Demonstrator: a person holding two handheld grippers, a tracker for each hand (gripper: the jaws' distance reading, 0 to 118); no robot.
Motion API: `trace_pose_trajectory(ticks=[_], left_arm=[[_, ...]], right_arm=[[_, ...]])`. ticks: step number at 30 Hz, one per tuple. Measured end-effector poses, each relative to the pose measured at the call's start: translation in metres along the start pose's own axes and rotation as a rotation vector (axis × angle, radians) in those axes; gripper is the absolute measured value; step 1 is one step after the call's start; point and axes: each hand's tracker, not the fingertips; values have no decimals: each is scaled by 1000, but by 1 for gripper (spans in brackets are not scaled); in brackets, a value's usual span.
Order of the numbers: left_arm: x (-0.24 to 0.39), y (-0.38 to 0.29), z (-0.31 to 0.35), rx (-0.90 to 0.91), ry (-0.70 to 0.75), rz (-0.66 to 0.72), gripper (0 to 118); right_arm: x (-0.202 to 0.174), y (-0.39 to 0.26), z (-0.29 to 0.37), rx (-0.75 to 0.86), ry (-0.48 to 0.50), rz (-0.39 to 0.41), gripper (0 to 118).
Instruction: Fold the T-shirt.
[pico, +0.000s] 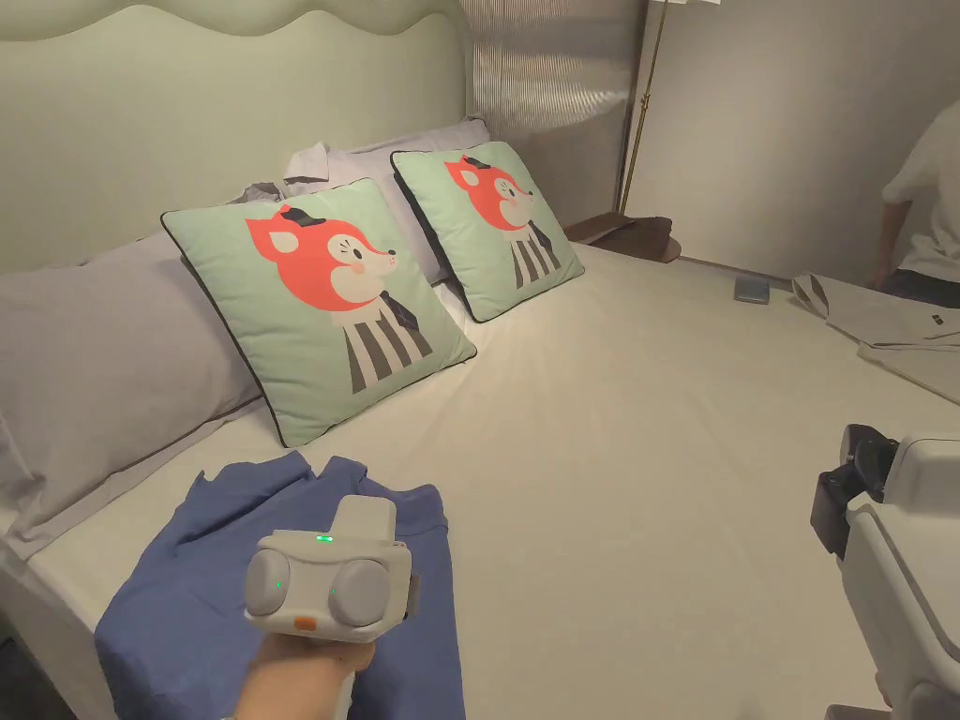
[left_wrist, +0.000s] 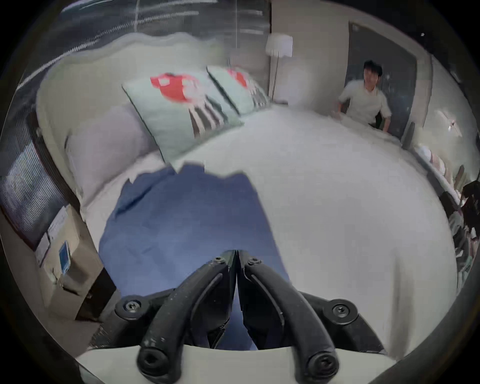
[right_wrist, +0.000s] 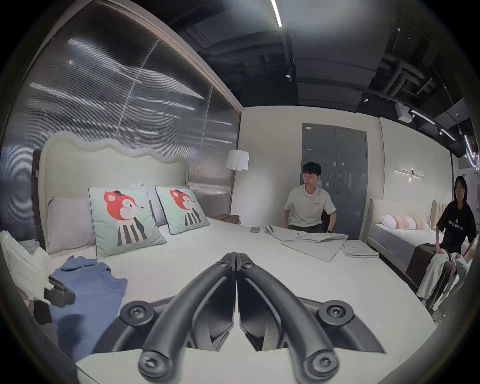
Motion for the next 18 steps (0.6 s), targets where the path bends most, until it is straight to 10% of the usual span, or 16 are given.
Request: trace_pose_trajectory(ticks=[3,6,18], left_arm=[[-3,-9,-23,-88,-16,64,9],[-5,-13,-35,-115,-18,119,106],[2,-27,-72,-210,55,83,86]], right_arm=[[1,-4,-2,-27,0,2,0],[3,-11,-6,-51,-5,8,0],[13,-25,-5,-107,-19,0,0]])
